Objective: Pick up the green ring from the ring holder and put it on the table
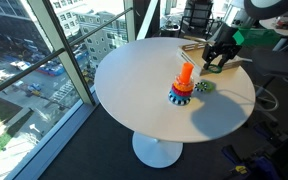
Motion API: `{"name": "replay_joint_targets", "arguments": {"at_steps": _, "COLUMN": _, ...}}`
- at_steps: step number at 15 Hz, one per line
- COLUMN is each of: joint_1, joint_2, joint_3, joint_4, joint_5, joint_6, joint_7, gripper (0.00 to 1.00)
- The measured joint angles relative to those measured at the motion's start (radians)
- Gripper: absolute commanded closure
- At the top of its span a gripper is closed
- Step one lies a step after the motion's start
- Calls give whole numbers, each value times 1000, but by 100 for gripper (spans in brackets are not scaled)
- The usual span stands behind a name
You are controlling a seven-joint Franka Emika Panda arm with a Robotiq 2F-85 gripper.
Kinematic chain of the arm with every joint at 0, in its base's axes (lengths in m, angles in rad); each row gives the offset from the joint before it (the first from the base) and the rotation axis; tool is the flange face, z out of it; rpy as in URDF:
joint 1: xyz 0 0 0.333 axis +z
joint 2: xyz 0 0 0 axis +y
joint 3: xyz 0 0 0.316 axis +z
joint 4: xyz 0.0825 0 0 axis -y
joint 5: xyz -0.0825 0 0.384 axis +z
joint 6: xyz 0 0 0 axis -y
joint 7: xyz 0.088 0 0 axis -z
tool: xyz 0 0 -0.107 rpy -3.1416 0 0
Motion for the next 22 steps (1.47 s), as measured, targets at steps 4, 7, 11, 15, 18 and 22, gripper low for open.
{"name": "replay_joint_targets", "arguments": {"at_steps": 4, "joint_1": -8, "joint_2": 56, "joint_3": -19, "joint_4": -11, "joint_5": 0, "joint_6": 58, "joint_7": 1, "gripper": 56}}
{"name": "replay_joint_targets", "arguments": {"at_steps": 7, "joint_1": -9, "joint_2": 100, "joint_3": -29, "joint_4": -9, "joint_5": 0, "joint_6": 116, "joint_7": 8, "gripper": 56}}
{"name": "replay_joint_targets", "arguments": {"at_steps": 11, "joint_1": -7, "joint_2": 146, "joint_3": -37, "joint_4": 6, "joint_5": -6, "joint_6": 180, "joint_7": 43, "gripper": 56}}
{"name": "replay_joint_targets", "arguments": {"at_steps": 15, "joint_1": 4, "joint_2": 201, "joint_3": -54, "joint_4": 43, "joint_5": -28, "joint_6": 213, "joint_7": 99, "gripper": 56}}
{"name": "replay_joint_targets", "arguments": {"at_steps": 18, "joint_1": 24, "joint_2": 246, "joint_3": -80, "joint_4": 79, "joint_5": -54, "joint_6": 220, "joint_7": 145, "gripper": 56}}
{"name": "replay_joint_targets", "arguments": {"at_steps": 22, "joint_1": 46, "joint_2": 307, "joint_3": -103, "joint_4": 126, "joint_5": -65, "joint_6": 220, "joint_7": 179, "gripper": 56}}
